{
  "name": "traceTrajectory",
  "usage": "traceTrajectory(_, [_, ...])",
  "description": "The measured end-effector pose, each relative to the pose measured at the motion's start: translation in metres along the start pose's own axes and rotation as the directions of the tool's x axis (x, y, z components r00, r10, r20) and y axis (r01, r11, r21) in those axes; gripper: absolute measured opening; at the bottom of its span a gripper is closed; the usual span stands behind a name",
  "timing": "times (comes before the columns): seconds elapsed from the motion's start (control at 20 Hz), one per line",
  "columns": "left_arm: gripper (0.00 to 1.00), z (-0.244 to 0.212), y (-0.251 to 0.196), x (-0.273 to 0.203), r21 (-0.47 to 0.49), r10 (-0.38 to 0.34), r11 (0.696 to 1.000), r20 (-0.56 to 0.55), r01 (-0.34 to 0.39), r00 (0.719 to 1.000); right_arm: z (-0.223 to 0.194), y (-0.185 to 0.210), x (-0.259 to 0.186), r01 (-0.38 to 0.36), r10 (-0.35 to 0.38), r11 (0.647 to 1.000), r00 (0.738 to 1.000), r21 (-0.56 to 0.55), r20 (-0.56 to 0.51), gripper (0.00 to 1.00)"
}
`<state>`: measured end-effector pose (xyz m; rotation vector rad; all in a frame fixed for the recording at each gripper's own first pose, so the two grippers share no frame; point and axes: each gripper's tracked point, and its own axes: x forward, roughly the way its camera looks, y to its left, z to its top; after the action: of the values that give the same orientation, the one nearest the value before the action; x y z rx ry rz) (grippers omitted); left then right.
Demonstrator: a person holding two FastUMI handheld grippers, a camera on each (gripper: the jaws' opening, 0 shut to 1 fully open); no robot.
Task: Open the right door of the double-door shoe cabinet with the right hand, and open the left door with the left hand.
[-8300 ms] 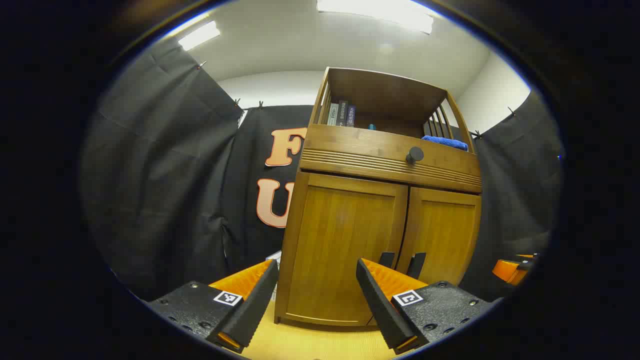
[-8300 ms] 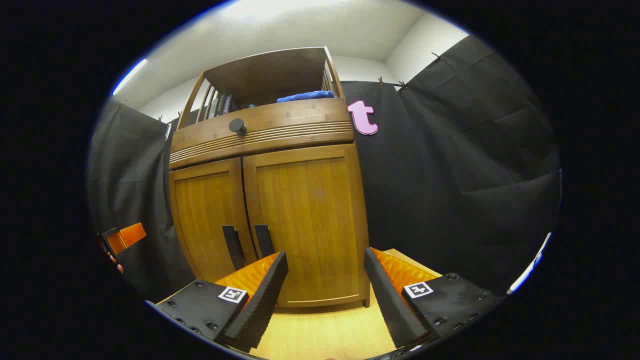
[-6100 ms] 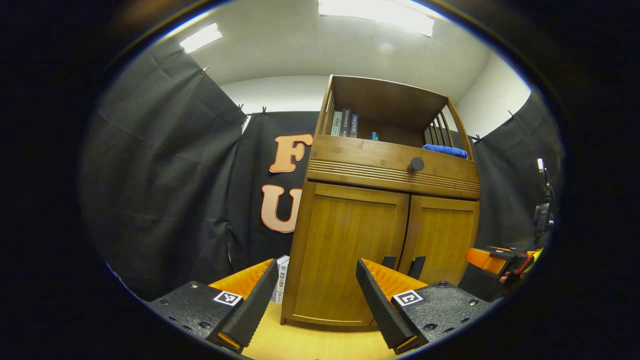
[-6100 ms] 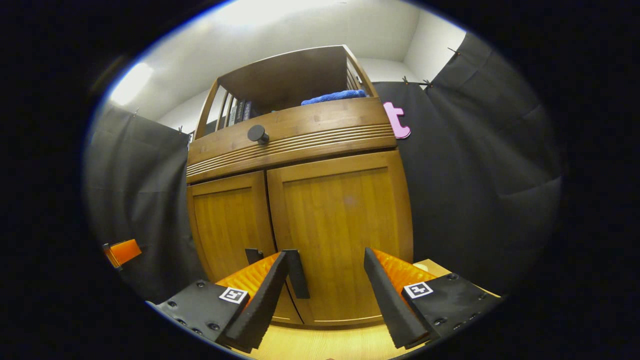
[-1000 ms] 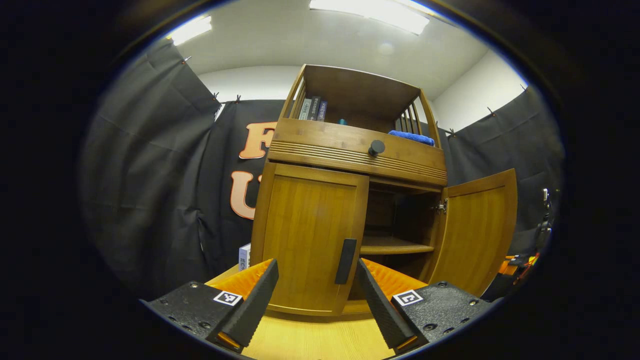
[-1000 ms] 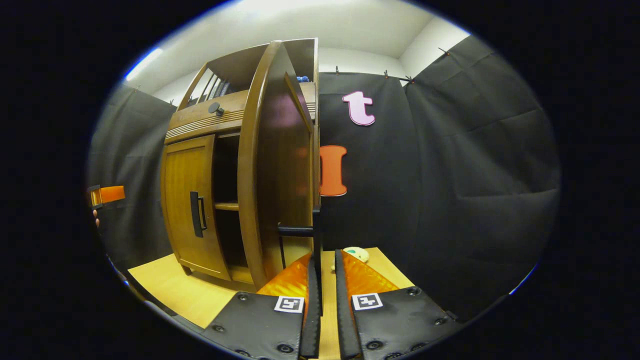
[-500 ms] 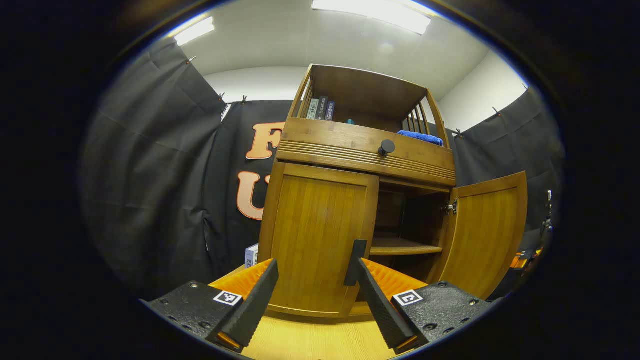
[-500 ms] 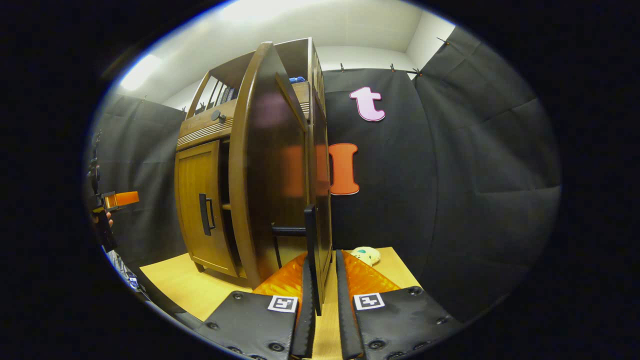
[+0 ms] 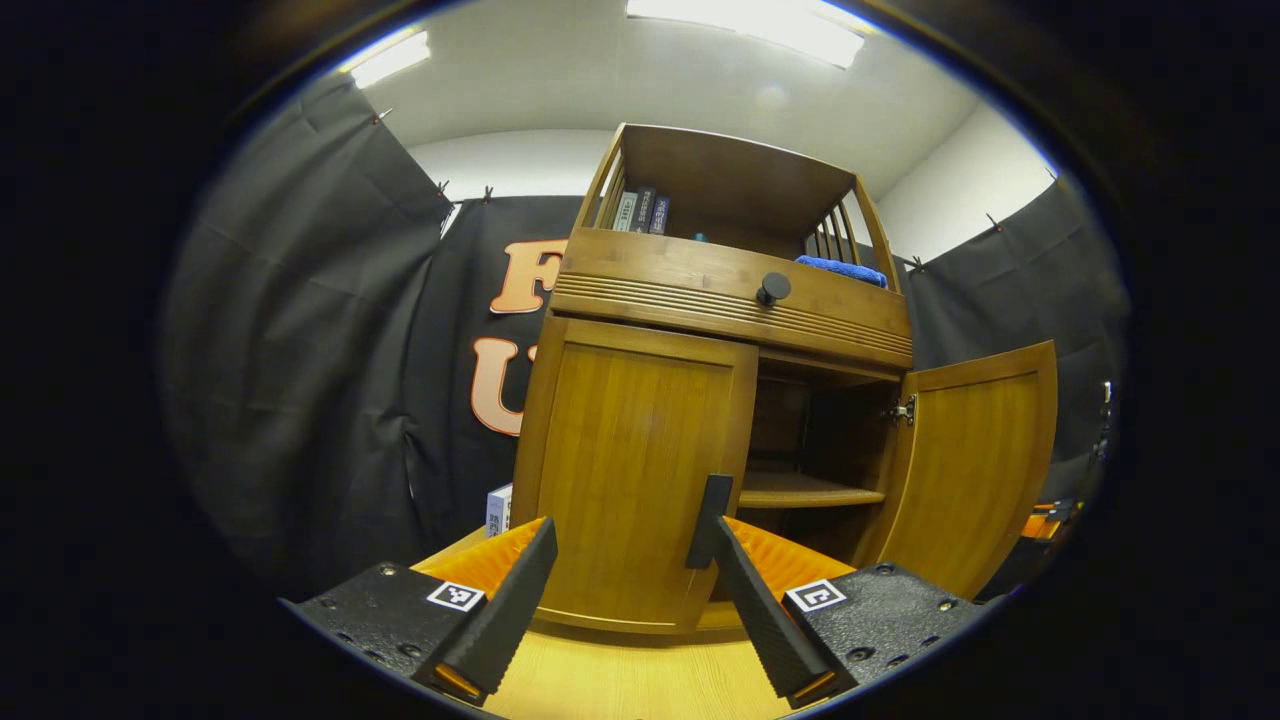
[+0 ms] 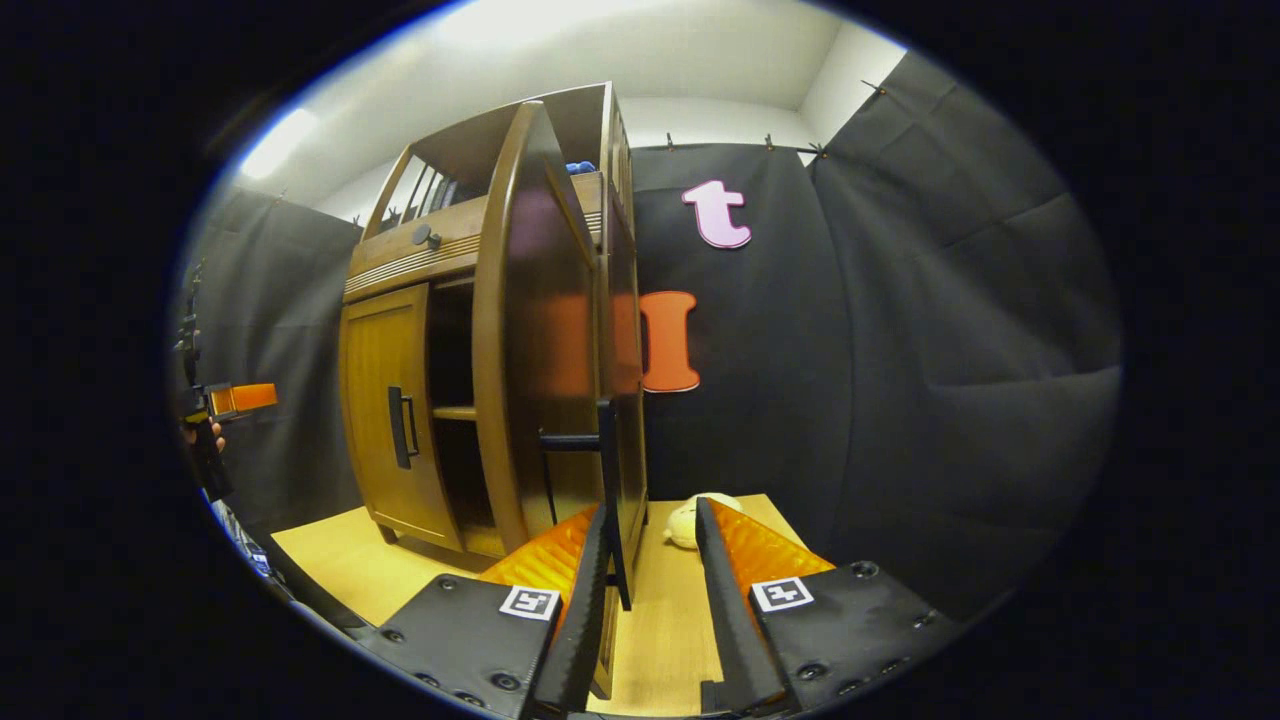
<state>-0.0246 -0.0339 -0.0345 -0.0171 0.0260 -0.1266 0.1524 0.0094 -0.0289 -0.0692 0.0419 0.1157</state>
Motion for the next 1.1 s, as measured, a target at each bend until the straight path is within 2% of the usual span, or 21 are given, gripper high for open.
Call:
traceTrajectory(0.15, [0.95, -0.004, -0.005, 0.003, -0.009, -0.016, 1.000, -0.009, 0.016, 1.000, 0.006, -0.005, -0.001, 0.061, -0.061, 0.998, 0.998, 0.020, 0.025, 0.45])
traceTrajectory(0.25, [0.95, -0.006, -0.007, 0.005, -0.019, -0.023, 1.000, -0.016, 0.022, 1.000, 0.007, -0.007, -0.005, 0.099, -0.099, 0.995, 0.995, 0.008, 0.026, 0.57])
traceTrajectory(0.35, [0.92, -0.006, -0.014, 0.008, -0.036, -0.040, 0.999, -0.017, 0.039, 0.999, 0.009, -0.011, -0.007, 0.128, -0.127, 0.992, 0.992, -0.023, 0.015, 0.45])
traceTrajectory(0.5, [0.95, -0.008, -0.021, 0.012, -0.034, -0.058, 0.998, -0.021, 0.058, 0.998, 0.006, -0.013, -0.011, 0.197, -0.197, 0.980, 0.980, -0.007, 0.009, 0.45])
traceTrajectory(0.55, [0.95, -0.009, -0.023, 0.013, -0.034, -0.063, 0.998, -0.022, 0.062, 0.998, 0.010, -0.012, -0.014, 0.216, -0.215, 0.976, 0.976, -0.006, 0.019, 0.69])
traceTrajectory(0.65, [0.95, -0.010, -0.027, 0.015, -0.035, -0.073, 0.997, -0.026, 0.072, 0.997, 0.014, -0.003, -0.011, 0.215, -0.215, 0.977, 0.976, 0.012, 0.040, 0.45])
traceTrajectory(0.85, [0.92, -0.011, -0.027, 0.019, -0.025, -0.079, 0.997, -0.021, 0.078, 0.997, 0.012, 0.011, -0.010, 0.158, -0.157, 0.987, 0.987, -0.038, 0.024, 0.46])
traceTrajectory(0.9, [0.92, -0.011, -0.027, 0.019, -0.024, -0.078, 0.997, -0.018, 0.077, 0.997, 0.014, 0.014, -0.010, 0.145, -0.144, 0.988, 0.989, -0.046, 0.027, 0.66])
traceTrajectory(0.95, [0.92, -0.011, -0.027, 0.020, -0.021, -0.077, 0.997, -0.015, 0.077, 0.997, 0.016, 0.017, -0.009, 0.132, -0.130, 0.990, 0.991, -0.058, 0.033, 0.65])
traceTrajectory(1.0, [0.92, -0.012, -0.027, 0.022, -0.017, -0.075, 0.997, -0.016, 0.075, 0.997, 0.018, 0.019, -0.007, 0.122, -0.119, 0.990, 0.992, -0.071, 0.042, 0.46])
traceTrajectory(1.05, [0.95, -0.012, -0.027, 0.025, -0.013, -0.074, 0.997, -0.015, 0.073, 0.997, 0.019, 0.024, -0.006, 0.117, -0.113, 0.990, 0.992, -0.077, 0.049, 0.64])
traceTrajectory(1.1, [0.92, -0.012, -0.029, 0.027, -0.013, -0.078, 0.997, -0.008, 0.077, 0.997, 0.019, 0.027, -0.004, 0.110, -0.107, 0.991, 0.993, -0.075, 0.050, 0.63])
